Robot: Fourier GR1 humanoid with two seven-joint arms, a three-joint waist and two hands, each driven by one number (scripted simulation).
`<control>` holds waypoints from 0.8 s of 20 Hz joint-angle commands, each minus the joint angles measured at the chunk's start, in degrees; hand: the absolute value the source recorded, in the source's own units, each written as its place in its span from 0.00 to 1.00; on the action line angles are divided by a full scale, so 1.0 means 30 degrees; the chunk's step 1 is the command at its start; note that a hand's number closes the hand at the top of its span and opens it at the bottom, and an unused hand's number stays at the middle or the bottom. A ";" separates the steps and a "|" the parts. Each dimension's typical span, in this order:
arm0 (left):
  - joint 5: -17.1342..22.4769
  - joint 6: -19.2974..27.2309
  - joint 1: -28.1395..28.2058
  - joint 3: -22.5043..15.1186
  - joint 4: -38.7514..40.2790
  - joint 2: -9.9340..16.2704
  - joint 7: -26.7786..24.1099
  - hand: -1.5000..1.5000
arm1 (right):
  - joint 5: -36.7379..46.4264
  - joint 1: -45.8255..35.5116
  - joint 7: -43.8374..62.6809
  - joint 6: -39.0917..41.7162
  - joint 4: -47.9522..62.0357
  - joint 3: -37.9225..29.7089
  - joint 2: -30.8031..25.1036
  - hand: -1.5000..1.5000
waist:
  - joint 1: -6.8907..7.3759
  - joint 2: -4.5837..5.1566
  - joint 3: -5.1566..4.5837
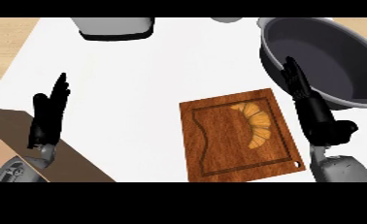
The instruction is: Pick the croissant from the cutting board and place it in the pot
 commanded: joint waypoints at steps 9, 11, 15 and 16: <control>0.2329 -0.0457 0.1588 -0.0754 -0.4551 -0.1762 -0.4577 0.50 | 0.1242 0.2152 -0.8417 -0.2012 -0.0457 -0.6959 -0.2538 0.00 | -0.0433 0.0135 -0.0678; 0.1909 0.0025 0.1138 -0.1262 -0.4332 -0.2658 -0.5000 0.50 | 0.0273 0.3839 -1.2467 -0.0147 -0.1407 -0.6400 -0.1625 0.00 | -0.0463 0.0220 -0.0679; 0.1550 0.0058 0.1523 -0.2063 -0.4779 -0.3192 -0.5351 0.50 | -0.0285 0.5477 -1.7719 0.1572 -0.1432 -0.6252 -0.0613 0.00 | -0.0242 0.0237 -0.0674; 0.1780 -0.0249 0.2445 -0.1545 -0.4573 -0.2723 -0.6120 0.50 | -0.0194 0.6688 -1.7741 0.1612 -0.3536 -0.5896 -0.0436 0.00 | -0.0309 0.0171 -0.0714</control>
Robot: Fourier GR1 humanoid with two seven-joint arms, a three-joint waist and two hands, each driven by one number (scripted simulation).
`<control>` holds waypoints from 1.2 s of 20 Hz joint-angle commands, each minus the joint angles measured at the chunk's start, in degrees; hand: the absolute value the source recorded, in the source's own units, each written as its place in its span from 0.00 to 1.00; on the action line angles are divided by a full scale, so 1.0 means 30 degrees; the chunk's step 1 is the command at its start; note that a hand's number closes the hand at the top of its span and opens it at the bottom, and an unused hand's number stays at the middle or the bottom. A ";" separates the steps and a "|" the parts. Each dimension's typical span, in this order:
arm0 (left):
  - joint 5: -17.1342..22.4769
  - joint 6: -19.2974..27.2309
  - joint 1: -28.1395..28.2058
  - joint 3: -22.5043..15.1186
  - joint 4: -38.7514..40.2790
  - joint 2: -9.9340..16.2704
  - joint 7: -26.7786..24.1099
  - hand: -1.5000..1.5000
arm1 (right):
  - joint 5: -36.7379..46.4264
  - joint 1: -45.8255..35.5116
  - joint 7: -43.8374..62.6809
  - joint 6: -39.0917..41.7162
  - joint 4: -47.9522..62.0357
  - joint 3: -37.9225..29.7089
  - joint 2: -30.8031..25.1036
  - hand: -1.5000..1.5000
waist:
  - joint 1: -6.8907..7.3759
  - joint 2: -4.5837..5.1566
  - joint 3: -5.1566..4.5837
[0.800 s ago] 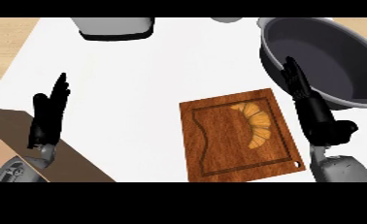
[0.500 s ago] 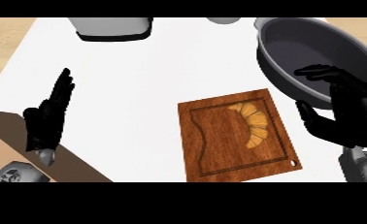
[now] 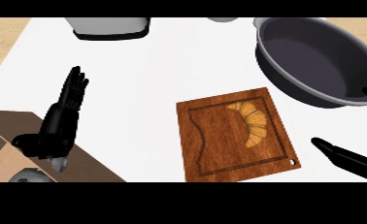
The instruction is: Pick the croissant from the cutting board and place it in the pot
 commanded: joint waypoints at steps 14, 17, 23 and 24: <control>0.0716 0.0120 0.0181 -0.0280 -0.0329 -0.1173 -0.0230 0.50 | 1.0543 0.5700 0.7172 -0.0623 -0.5127 0.2340 -0.4124 0.00 | 0.0666 0.0307 -0.0384; 0.0533 0.0224 0.0311 -0.0769 0.0807 -0.2013 -0.1269 0.50 | 1.2343 0.5742 0.9719 -0.0141 -0.5876 0.4118 -0.3465 0.00 | 0.0604 0.0318 -0.0352; 0.0690 0.0295 -0.0179 -0.0402 0.0541 -0.1744 -0.0642 0.50 | 1.5162 0.4064 1.3455 0.0541 -0.6114 0.7125 -0.1305 0.00 | 0.0595 0.0247 -0.0292; 0.1080 -0.0387 0.0734 -0.0586 0.0633 -0.1618 -0.1183 0.50 | 1.5414 0.3040 1.4248 0.0831 -0.5510 0.7372 -0.1012 0.00 | 0.0768 0.0269 -0.0299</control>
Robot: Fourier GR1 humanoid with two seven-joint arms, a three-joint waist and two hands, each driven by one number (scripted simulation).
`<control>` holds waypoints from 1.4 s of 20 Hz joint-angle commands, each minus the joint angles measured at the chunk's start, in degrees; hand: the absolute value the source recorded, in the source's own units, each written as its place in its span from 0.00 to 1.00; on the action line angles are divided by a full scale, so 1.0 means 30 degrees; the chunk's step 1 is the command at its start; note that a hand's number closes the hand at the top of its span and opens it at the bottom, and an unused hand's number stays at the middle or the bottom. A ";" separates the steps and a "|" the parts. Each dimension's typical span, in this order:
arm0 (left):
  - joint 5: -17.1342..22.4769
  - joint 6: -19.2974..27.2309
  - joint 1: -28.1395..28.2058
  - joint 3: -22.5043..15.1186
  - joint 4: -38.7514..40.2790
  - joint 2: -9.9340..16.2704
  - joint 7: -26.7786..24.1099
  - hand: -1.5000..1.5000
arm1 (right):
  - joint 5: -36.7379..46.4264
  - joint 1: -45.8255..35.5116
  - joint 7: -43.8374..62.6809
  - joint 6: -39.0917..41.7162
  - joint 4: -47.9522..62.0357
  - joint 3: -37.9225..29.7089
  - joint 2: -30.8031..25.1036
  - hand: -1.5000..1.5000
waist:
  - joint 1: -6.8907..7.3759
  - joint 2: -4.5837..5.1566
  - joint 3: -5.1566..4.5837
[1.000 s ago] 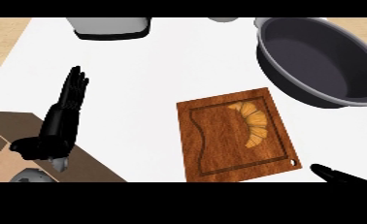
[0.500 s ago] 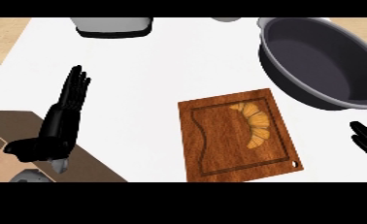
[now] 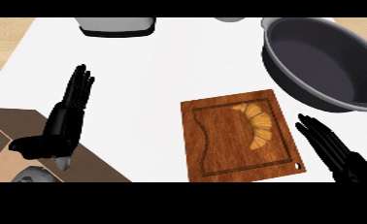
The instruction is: Pick the croissant from the cutting board and place it in the pot
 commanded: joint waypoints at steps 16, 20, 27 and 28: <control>-0.0387 0.0782 0.0253 -0.0099 0.0201 -0.1771 0.0726 0.50 | 0.3455 -0.3385 0.3256 0.1850 0.4263 0.1531 0.2090 0.00 | -0.0204 0.0074 -0.0285; -0.0363 0.0461 0.0025 0.0237 0.0651 -0.1458 0.0533 0.50 | 0.4919 -0.4388 0.2868 0.0441 0.6727 0.2208 0.3482 0.00 | -0.0145 0.0083 -0.0281; -0.0737 0.0690 0.1057 -0.0458 -0.0076 -0.2104 -0.0125 0.50 | 0.5105 -0.6480 0.2746 0.0590 0.9328 0.1540 0.4265 0.00 | -0.0037 0.0094 -0.0281; -0.0654 0.0956 0.0364 -0.0242 0.0095 -0.2032 0.0866 0.50 | 0.5656 -0.6465 0.3757 0.0676 0.8654 0.2249 0.5001 0.00 | -0.0092 0.0088 -0.0283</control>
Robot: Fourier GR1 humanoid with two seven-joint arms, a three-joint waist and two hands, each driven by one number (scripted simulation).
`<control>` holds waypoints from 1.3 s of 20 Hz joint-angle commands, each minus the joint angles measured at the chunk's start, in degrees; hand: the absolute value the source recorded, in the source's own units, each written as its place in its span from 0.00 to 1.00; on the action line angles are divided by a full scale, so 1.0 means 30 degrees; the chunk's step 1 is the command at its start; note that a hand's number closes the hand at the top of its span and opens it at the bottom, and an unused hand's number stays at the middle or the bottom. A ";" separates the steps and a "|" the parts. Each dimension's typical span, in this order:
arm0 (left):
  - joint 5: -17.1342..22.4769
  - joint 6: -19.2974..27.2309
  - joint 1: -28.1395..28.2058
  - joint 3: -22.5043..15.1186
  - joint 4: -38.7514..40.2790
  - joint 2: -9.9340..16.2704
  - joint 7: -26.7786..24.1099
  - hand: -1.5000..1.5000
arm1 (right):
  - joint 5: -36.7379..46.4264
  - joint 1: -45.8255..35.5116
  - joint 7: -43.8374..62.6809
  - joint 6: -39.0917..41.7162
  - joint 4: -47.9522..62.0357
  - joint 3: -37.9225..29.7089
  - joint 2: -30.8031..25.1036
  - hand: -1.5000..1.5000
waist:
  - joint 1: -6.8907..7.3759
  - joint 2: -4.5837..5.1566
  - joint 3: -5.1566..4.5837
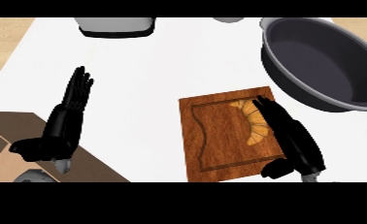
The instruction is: Pick the croissant from the cutting board and place it in the pot
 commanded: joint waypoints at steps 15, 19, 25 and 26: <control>-0.0066 0.0525 0.0773 -0.0559 0.0463 -0.1840 -0.0533 0.50 | 0.2551 -0.1076 -0.2137 -0.4267 0.1451 0.0181 0.2188 1.00 | -0.0056 0.0165 -0.0248; 0.0301 -0.0026 0.0073 -0.0645 0.0083 -0.1010 -0.0358 0.50 | 0.2837 -0.5556 0.4861 -0.2528 0.5142 -0.3970 0.3049 1.00 | 0.1095 0.0625 -0.0309; 0.0350 -0.0465 -0.0752 -0.1106 -0.0465 -0.0675 0.0106 0.50 | 0.4020 -0.8357 1.1411 -0.2248 0.7250 -0.6910 0.3044 1.00 | 0.2323 0.1241 -0.0393; 0.0353 -0.0545 -0.1006 -0.1153 -0.0485 -0.0644 0.0213 0.50 | 0.4407 -0.9419 1.2426 -0.2216 0.7402 -0.7282 0.2842 1.00 | 0.2499 0.1223 -0.0405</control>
